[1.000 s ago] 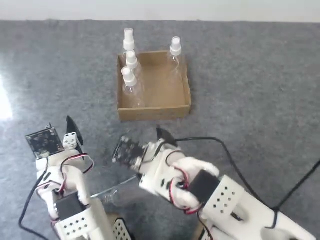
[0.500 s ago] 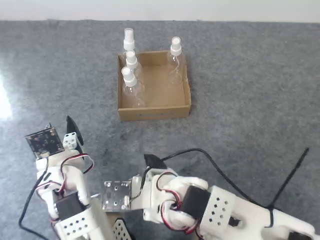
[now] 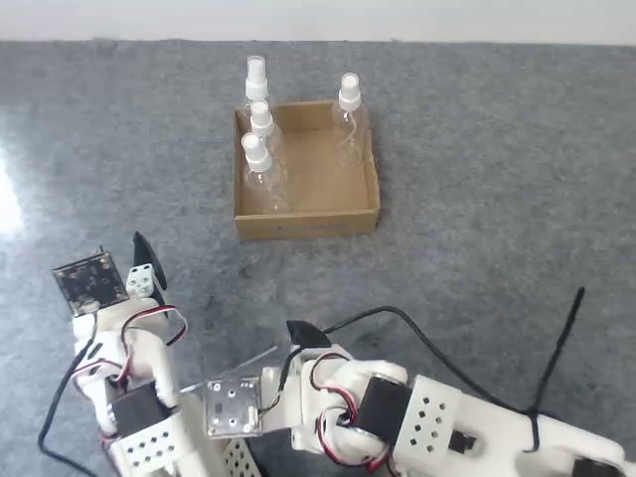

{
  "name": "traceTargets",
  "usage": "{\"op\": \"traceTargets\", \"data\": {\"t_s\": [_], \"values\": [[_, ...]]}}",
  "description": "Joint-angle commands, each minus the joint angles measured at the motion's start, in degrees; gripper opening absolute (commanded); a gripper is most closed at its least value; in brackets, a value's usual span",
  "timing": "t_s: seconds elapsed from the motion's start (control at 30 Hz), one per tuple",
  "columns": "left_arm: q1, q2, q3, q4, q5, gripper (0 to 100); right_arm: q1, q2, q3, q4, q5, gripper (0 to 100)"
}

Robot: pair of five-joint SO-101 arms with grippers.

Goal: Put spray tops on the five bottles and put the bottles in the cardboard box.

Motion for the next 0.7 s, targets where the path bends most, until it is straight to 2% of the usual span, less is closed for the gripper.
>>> {"op": "traceTargets", "data": {"t_s": [0.0, 0.23, 0.33, 0.57, 0.67], "values": [[-0.26, -0.88, -0.66, -1.67, 0.18, 17, -0.40, 3.74, -0.18, -4.35, 2.29, 37.9], [-0.26, -0.88, -0.66, -1.67, 0.18, 17, -0.22, 15.52, -2.11, -7.25, 2.55, 37.9], [-0.26, -0.88, -0.57, -1.67, 0.18, 17, -0.22, 18.86, -2.90, -7.52, 5.36, 37.9], [-0.26, -0.88, -0.57, -1.67, 0.18, 17, 5.58, 23.69, -5.98, -7.43, 8.09, 37.6], [-0.26, -0.88, -0.57, -1.67, 0.18, 17, 5.93, 23.60, -6.15, -7.52, 8.09, 30.1]]}}
